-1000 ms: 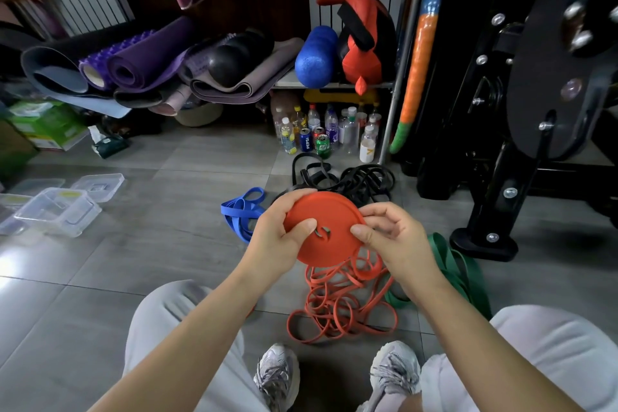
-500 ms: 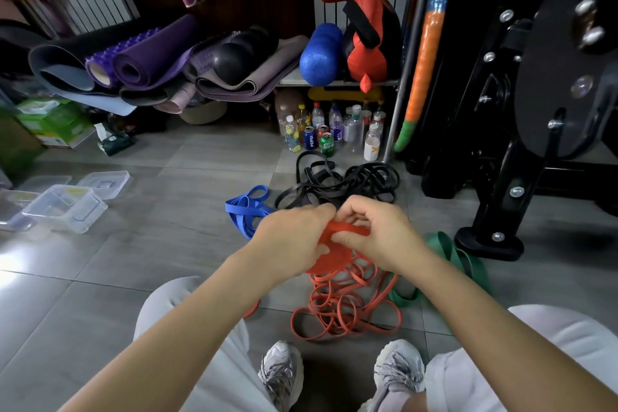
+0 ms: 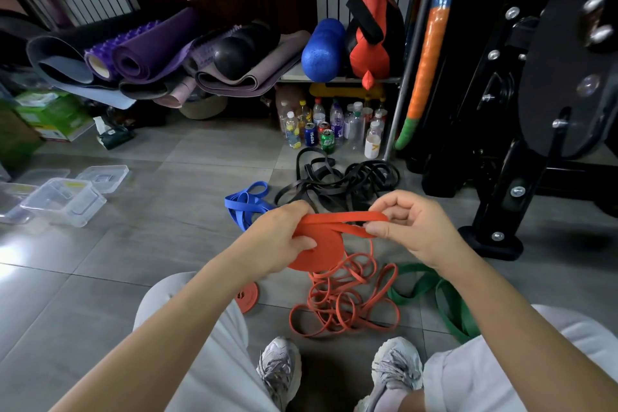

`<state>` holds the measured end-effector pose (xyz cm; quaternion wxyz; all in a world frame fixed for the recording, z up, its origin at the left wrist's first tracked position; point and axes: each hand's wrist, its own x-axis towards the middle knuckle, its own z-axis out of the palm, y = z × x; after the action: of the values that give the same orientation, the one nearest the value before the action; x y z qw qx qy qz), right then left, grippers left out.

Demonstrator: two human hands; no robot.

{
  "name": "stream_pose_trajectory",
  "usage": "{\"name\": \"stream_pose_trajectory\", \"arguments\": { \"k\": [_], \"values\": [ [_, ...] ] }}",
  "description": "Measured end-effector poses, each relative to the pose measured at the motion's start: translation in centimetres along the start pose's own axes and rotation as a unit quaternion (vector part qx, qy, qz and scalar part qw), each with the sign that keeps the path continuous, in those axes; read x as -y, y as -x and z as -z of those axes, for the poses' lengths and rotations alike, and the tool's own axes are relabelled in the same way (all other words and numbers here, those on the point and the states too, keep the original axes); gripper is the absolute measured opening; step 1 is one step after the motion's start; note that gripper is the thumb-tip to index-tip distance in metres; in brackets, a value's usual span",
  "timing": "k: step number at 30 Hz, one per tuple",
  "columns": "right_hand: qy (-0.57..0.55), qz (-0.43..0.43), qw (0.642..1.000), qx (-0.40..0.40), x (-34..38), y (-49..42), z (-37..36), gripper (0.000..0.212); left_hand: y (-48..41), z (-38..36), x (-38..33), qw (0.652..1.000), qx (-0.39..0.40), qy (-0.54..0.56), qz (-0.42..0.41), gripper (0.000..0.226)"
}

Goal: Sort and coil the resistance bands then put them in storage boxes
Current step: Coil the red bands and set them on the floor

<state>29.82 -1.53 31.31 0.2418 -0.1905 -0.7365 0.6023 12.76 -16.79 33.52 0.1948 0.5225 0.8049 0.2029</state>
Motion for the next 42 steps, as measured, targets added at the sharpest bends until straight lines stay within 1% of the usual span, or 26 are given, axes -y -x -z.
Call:
{"name": "stream_pose_trajectory", "arguments": {
  "k": [3,6,7,8,10,12,15,17,20,22,24,27,29,32,36,39,42],
  "values": [
    [-0.031,0.014,0.999,-0.035,-0.4,0.0,-0.2,0.022,0.0,0.2,-0.2,0.998,-0.012,0.056,0.008,0.018],
    [-0.035,0.019,0.997,-0.067,-0.8,0.6,-1.4,0.022,0.1,0.3,-0.7,0.990,-0.043,0.134,0.011,0.026],
    [-0.016,0.038,0.995,-0.087,-1.0,0.8,-1.8,0.025,0.1,0.3,-0.8,0.988,-0.053,0.146,0.014,0.027],
    [0.025,0.072,0.991,-0.111,-1.1,1.1,-2.2,0.026,0.1,0.3,-0.9,0.985,-0.063,0.158,0.018,0.028],
    [0.148,0.156,0.965,-0.150,-1.2,1.4,-2.7,0.023,0.1,0.4,-0.9,0.980,-0.078,0.184,0.026,0.029],
    [0.231,0.207,0.938,-0.156,-1.3,1.5,-3.0,0.023,0.1,0.4,-0.9,0.973,-0.089,0.209,0.031,0.026],
    [0.288,0.233,0.914,-0.165,-1.3,1.4,-3.4,0.024,0.1,0.5,-0.7,0.966,-0.096,0.235,0.045,0.025],
    [0.328,0.252,0.892,-0.180,-1.0,1.0,-3.4,0.026,0.2,0.6,-0.6,0.961,-0.094,0.253,0.056,0.025],
    [0.364,0.279,0.864,-0.209,-0.4,0.0,-3.2,0.019,0.1,0.7,-0.4,0.957,-0.089,0.269,0.060,0.026],
    [0.371,0.287,0.859,-0.205,-0.2,-0.7,-3.4,0.018,0.0,0.9,-0.2,0.955,-0.102,0.270,0.063,0.028],
    [0.353,0.279,0.873,-0.187,-0.1,-1.0,-3.9,0.020,-0.1,1.2,0.0,0.952,-0.120,0.272,0.069,0.029],
    [0.235,0.209,0.937,-0.155,0.4,-1.9,-4.7,0.023,-0.4,2.4,0.5,0.949,-0.140,0.276,0.065,0.026],
    [0.164,0.168,0.963,-0.133,0.8,-3.1,-4.9,0.028,-0.7,3.3,1.0,0.948,-0.149,0.276,0.063,0.030],
    [0.098,0.155,0.975,-0.128,1.7,-5.1,-5.0,0.029,-1.1,4.1,1.7,0.943,-0.162,0.281,0.068,0.037],
    [0.081,0.135,0.982,-0.108,1.5,-7.3,-5.8,0.031,-2.0,4.3,3.4,0.929,-0.166,0.319,0.085,0.026],
    [0.059,0.104,0.991,-0.067,-0.6,-9.3,-7.3,0.032,-3.4,3.9,6.0,0.922,-0.176,0.330,0.102,0.024],
    [0.067,0.051,0.996,-0.016,-4.0,-12.0,-9.6,0.031,-4.9,2.8,9.8,0.904,-0.189,0.353,0.148,0.023]
  ]
}}
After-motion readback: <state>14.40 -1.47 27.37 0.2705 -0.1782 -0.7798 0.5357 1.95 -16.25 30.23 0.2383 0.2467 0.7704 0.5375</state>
